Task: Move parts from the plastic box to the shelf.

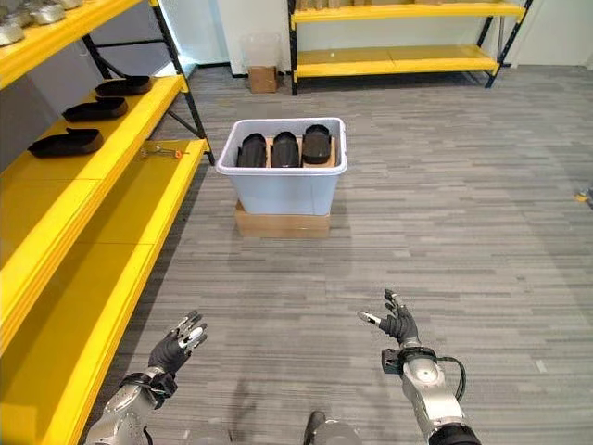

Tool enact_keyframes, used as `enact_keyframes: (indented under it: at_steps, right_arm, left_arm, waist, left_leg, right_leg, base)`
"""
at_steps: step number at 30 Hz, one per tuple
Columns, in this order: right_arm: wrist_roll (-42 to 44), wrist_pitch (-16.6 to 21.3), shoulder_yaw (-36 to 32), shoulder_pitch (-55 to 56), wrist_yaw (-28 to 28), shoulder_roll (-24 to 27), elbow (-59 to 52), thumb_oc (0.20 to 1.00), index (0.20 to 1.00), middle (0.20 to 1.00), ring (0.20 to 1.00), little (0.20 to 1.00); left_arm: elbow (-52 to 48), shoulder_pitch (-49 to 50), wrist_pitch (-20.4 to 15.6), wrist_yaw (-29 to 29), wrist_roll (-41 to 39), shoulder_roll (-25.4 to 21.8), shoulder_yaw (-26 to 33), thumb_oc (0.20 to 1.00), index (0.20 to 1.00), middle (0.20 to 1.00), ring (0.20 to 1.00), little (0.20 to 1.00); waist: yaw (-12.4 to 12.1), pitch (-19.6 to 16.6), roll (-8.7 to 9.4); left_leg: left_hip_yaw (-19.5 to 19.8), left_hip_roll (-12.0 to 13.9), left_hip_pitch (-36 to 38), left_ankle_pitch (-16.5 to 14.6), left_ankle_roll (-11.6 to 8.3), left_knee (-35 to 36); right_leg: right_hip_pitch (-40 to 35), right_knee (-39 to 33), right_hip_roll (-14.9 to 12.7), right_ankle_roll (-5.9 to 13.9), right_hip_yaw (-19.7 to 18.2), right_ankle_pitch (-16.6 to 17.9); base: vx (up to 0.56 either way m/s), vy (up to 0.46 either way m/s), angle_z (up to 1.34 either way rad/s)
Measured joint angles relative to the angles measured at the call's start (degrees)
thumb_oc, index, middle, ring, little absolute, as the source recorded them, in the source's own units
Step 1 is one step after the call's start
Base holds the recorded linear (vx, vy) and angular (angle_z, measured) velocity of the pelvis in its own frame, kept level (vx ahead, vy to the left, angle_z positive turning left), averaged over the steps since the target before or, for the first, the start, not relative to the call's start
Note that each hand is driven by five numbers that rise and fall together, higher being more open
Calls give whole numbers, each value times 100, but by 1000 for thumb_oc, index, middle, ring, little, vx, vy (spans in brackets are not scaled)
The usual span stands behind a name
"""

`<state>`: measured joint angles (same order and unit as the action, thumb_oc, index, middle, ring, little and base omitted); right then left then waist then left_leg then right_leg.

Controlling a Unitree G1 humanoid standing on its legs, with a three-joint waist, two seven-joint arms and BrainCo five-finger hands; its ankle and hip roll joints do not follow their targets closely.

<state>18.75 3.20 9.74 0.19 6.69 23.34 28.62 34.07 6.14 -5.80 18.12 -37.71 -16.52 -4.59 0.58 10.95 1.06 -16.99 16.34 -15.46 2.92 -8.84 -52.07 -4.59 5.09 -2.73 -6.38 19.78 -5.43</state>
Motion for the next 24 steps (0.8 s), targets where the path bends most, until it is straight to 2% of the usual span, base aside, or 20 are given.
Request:
enact_keyframes:
  at_steps: [1, 2, 3, 5, 6, 7, 8, 9, 12, 13, 14, 15, 16, 17, 18, 19, 20, 21, 23, 24]
  right_arm:
    - [-2, -1, 19, 13, -5, -17, -3, 1000, 1000, 1000, 1000, 1000]
    - [-12, 1, 49, 15, -28, -35, -63, 1000, 1000, 1000, 1000, 1000]
    - [-40, 1, 101, 11, -47, -29, -82, 1000, 1000, 1000, 1000, 1000]
    - [-109, -62, 195, 73, -99, -78, -139, 1000, 1000, 1000, 1000, 1000]
    - [-136, -85, 275, 80, -150, -55, -174, 1000, 1000, 1000, 1000, 1000]
    - [-215, -114, 356, 83, -184, -86, -173, 1000, 1000, 1000, 1000, 1000]
    - [-245, -133, 486, 83, -230, -67, -182, 1000, 1000, 1000, 1000, 1000]
    - [-265, -168, 551, 99, -276, -63, -184, 1000, 1000, 1000, 1000, 1000]
    - [-265, -167, 659, 178, -326, -4, -261, 1000, 1000, 1000, 1000, 1000]
    - [-265, -158, 681, 236, -450, 198, -396, 1000, 1000, 1000, 1000, 1000]
    - [-264, -170, 619, 265, -477, 189, -417, 1000, 1000, 1000, 1000, 1000]
    - [-259, -169, 622, 272, -595, 68, -499, 1000, 1000, 1000, 1000, 1000]
    - [-259, -168, 628, 259, -671, -52, -505, 1000, 1000, 1000, 1000, 1000]
    - [-278, -146, 630, 194, -725, -190, -527, 1000, 1000, 1000, 1000, 1000]
    - [-325, -154, 633, 140, -749, -276, -514, 1000, 1000, 1000, 1000, 1000]
    - [-334, -164, 639, 166, -759, -310, -518, 1000, 1000, 1000, 1000, 1000]
    - [-319, -236, 635, 151, -749, -317, -502, 1000, 1000, 1000, 1000, 1000]
    - [-309, -293, 600, 94, -706, -381, -441, 1000, 1000, 1000, 1000, 1000]
    - [-307, -385, 503, 2, -531, -551, -440, 1000, 1000, 1000, 1000, 1000]
    - [-307, -394, 498, -32, -506, -566, -440, 1000, 1000, 1000, 1000, 1000]
  left_arm:
    - [0, 23, 2, -30, -1, 9, -11, 1000, 1000, 1000, 1000, 1000]
    - [-19, 17, 0, -86, -1, 2, -56, 1000, 1000, 1000, 1000, 1000]
    - [-20, -35, -6, -98, -2, -1, -95, 1000, 1000, 1000, 1000, 1000]
    - [-19, -121, -14, -126, -5, 55, -174, 1000, 1000, 1000, 1000, 1000]
    - [-29, -175, -15, -197, -3, 105, -190, 1000, 1000, 1000, 1000, 1000]
    - [-13, -189, -14, -248, -3, 127, -178, 1000, 1000, 1000, 1000, 1000]
    - [14, -155, -14, -298, -3, 147, -158, 1000, 1000, 1000, 1000, 1000]
    - [139, -133, -13, -327, 4, 153, -156, 1000, 1000, 1000, 1000, 1000]
    - [342, -145, -171, -454, 67, 158, -172, 1000, 1000, 1000, 1000, 1000]
    - [188, 13, -376, -483, 150, 136, -199, 1000, 1000, 1000, 1000, 1000]
    - [138, -8, -398, -488, 235, 32, -143, 1000, 1000, 1000, 1000, 1000]
    - [-23, -135, -341, -482, 360, -241, -56, 1000, 1000, 1000, 1000, 1000]
    - [9, -241, -315, -479, 466, -378, 141, 1000, 1000, 1000, 1000, 1000]
    - [81, -288, -325, -474, 490, -558, 150, 1000, 1000, 1000, 1000, 1000]
    - [282, -234, -294, -488, 589, -605, 196, 1000, 1000, 1000, 1000, 1000]
    - [377, -207, -251, -499, 708, -609, 198, 1000, 1000, 1000, 1000, 1000]
    - [412, -213, -250, -474, 743, -627, 199, 1000, 1000, 1000, 1000, 1000]
    - [408, -172, -239, -474, 733, -677, 203, 1000, 1000, 1000, 1000, 1000]
    - [366, -158, -224, -470, 732, -692, 265, 1000, 1000, 1000, 1000, 1000]
    - [367, -162, -224, -472, 734, -688, 272, 1000, 1000, 1000, 1000, 1000]
  waist:
    - [-10, 13, 34]
    - [25, -11, -17]
    - [102, -9, -67]
    - [185, 8, -73]
    - [157, 26, -97]
    - [104, 67, -99]
    - [-16, 142, -148]
    - [-100, 269, -121]
    - [-75, 417, -46]
    - [-104, 346, -209]
    - [-89, 360, -105]
    - [-127, 405, 185]
    - [-180, 383, 380]
    - [-190, 294, 499]
    - [-240, 277, 401]
    - [-316, 134, 439]
    - [-406, 88, 480]
    - [-443, 76, 469]
    - [-532, 41, 496]
    - [-542, 43, 496]
  left_leg:
    - [-197, -30, 57, -87, 129, 637]
    - [-464, -110, 186, -155, 244, 1851]
    - [-617, -212, 328, -121, 262, 2830]
    - [-607, -539, 361, -3, 269, 4162]
    - [-496, -683, 446, 137, 235, 5119]
    - [-266, -730, 452, 295, 208, 5628]
    - [-68, -647, 412, 366, 199, 5790]
    - [-84, -467, 335, 416, 189, 5768]
    - [-314, -242, 12, 422, 207, 5113]
    - [-303, -345, 291, -108, 357, 4696]
    - [-364, -596, 551, 289, 599, 4829]
    - [-688, -855, 575, 259, 784, 4330]
    - [-971, -1019, 754, -197, 855, 3886]
    - [-910, -1183, 833, -582, 870, 3426]
    - [-742, -1267, 848, -1044, 1261, 3144]
    - [-726, -1425, 882, -1182, 1370, 3246]
    - [-695, -1571, 998, -1224, 1444, 3481]
    - [-682, -1704, 1096, -1003, 1492, 3769]
    - [-757, -1999, 1378, -944, 1807, 4169]
    - [-770, -2050, 1415, -963, 1835, 4195]
  right_leg:
    - [-125, -127, 31, 63, -5, -37]
    - [-289, -316, 115, 78, -12, -30]
    - [-428, -412, 203, 40, -4, -11]
    - [-606, -518, 231, 159, -81, -93]
    - [-635, -572, 258, 218, -235, -127]
    - [-707, -624, 272, 275, -338, -157]
    - [-801, -625, 269, 331, -491, -190]
    - [-971, -633, 249, 407, -589, -238]
    - [-1241, -607, -9, 496, -502, -373]
    - [-1294, -296, -307, 951, -554, -696]
    - [-1353, 34, -622, 1251, -531, -986]
    - [-1572, 236, -979, 1273, -451, -913]
    - [-1546, 1129, -1347, 1211, -532, -795]
    - [-1346, 1965, -1581, 1230, -885, -358]
    - [-1232, 2468, -1617, 1442, -1326, 121]
    - [-1052, 2650, -1646, 1560, -1494, 459]
    - [-837, 2971, -1622, 1948, -1714, 643]
    - [-419, 3758, -1551, 2103, -1815, 541]
    - [480, 5081, -1236, 2111, -1729, 550]
    - [615, 5264, -1196, 2105, -1696, 549]
  base:
    - [209, 123, -37]
    - [181, 152, -30]
    - [161, 158, -13]
    - [389, 266, -7]
    - [512, 283, -23]
    - [426, 236, -56]
    - [359, 227, -72]
    - [320, 260, -64]
    - [317, 250, -41]
    - [455, 297, -70]
    - [745, 490, -46]
    - [796, 569, 51]
    - [631, 525, 99]
    - [533, 533, 108]
    - [428, 489, 76]
    - [373, 410, 36]
    - [232, 283, 16]
    - [192, 246, 17]
    - [171, 223, 10]
    - [142, 169, -3]
